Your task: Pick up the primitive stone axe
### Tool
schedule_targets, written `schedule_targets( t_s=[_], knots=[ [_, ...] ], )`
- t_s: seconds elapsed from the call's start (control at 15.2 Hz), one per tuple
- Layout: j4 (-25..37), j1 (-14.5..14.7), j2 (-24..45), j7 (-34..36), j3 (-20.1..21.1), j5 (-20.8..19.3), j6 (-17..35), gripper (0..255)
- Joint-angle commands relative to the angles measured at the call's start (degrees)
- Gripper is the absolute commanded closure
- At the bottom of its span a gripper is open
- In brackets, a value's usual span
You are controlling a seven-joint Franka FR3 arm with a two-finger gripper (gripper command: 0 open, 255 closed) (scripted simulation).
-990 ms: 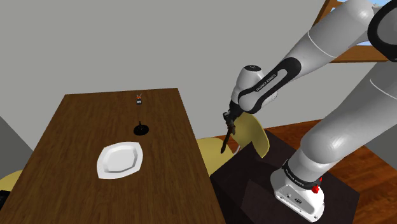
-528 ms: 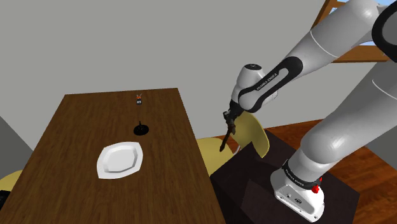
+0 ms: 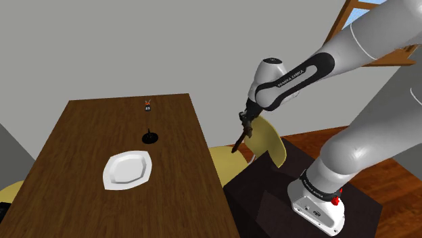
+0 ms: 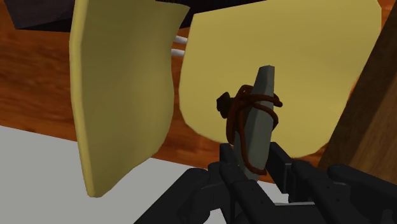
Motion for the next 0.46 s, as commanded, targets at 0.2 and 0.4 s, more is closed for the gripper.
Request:
schedule_targets(
  t_s=[0.2,0.4],
  knots=[
    [1.1,0.5,-4.4,-0.8,-0.4,0.8,-5.5,255],
    [1.4,0.6,-5.4,-0.9,-0.5,1.0,-6.7,255]
  ],
)
